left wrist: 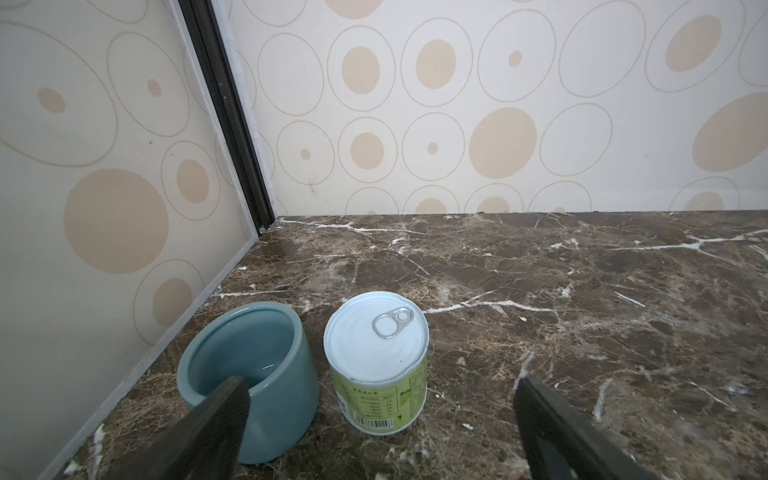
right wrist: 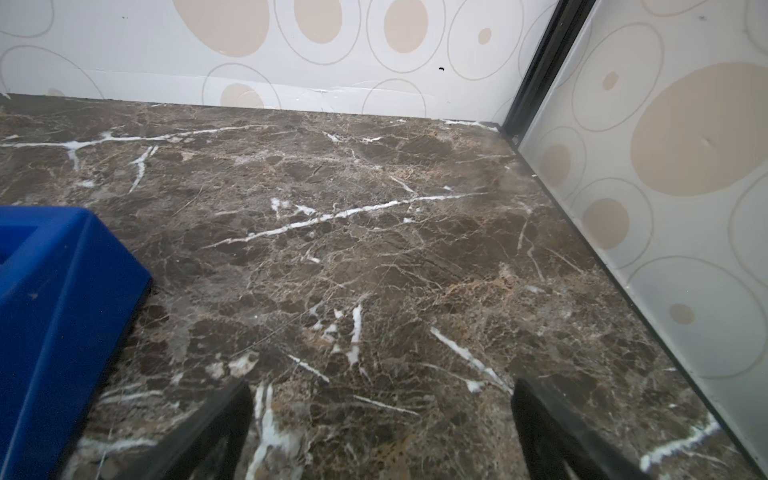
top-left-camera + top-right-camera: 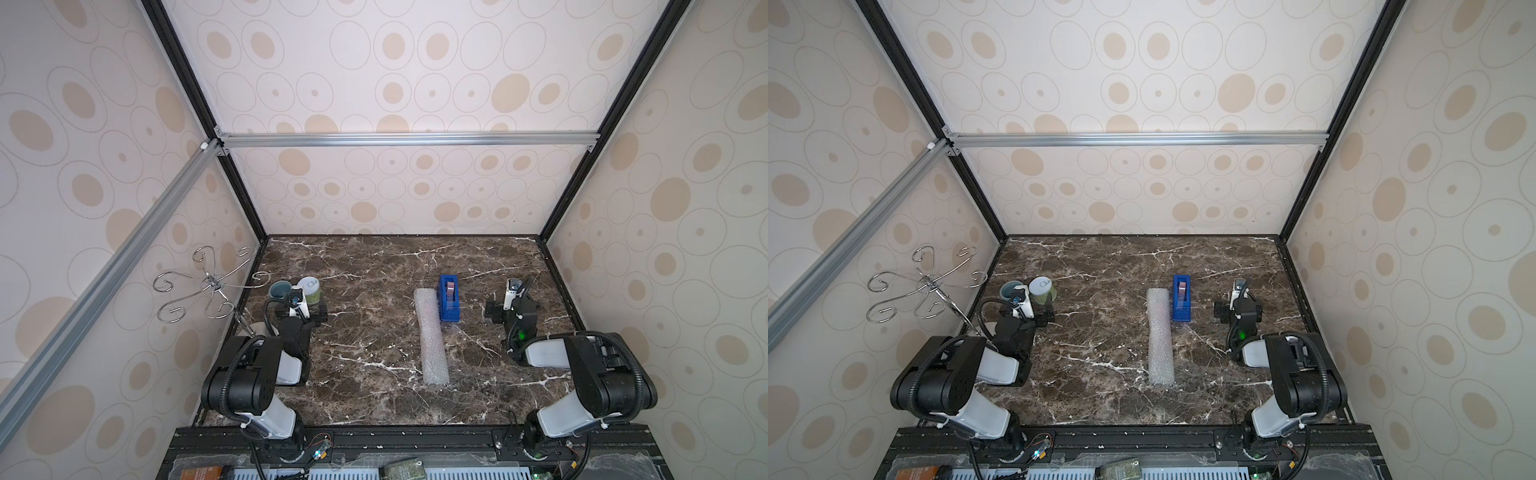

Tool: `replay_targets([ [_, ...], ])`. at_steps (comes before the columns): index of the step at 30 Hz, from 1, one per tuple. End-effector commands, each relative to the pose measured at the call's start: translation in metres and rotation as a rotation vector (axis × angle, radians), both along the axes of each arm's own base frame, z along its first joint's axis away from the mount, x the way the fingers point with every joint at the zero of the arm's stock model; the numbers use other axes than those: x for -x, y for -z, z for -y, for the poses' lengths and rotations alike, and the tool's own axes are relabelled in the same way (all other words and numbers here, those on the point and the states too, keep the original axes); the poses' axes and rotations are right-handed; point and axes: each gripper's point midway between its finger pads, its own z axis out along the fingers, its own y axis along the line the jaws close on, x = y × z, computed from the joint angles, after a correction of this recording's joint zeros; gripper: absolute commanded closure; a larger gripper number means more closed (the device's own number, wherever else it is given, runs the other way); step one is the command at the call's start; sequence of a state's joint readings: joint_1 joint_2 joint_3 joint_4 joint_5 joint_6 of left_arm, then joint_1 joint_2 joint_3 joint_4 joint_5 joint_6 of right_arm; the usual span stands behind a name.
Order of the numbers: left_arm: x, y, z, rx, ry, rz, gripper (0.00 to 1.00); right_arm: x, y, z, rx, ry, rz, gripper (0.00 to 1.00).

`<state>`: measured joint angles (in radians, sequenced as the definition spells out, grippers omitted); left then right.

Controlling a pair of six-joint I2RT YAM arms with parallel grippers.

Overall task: Wrap wine bottles in bubble wrap
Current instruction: Reset both arms

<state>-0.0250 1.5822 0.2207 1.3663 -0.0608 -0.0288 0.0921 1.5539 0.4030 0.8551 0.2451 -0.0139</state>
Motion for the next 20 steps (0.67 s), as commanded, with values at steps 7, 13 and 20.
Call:
replay_targets([
  [7,-0.0018,0.0011,0.0008,-0.021,0.013,-0.009,0.0,0.0004,-0.0006,-0.0019,-0.012,-0.009,-0.005,0.0],
  [13,-0.0053,0.0041,0.0008,-0.022,0.013,-0.024,0.0,0.0004,-0.0004,-0.0019,-0.012,-0.009,-0.006,0.0],
  [20,-0.002,0.001,0.0009,-0.02,0.013,-0.009,0.0,0.0007,-0.0004,-0.0019,-0.013,-0.009,-0.006,0.0],
])
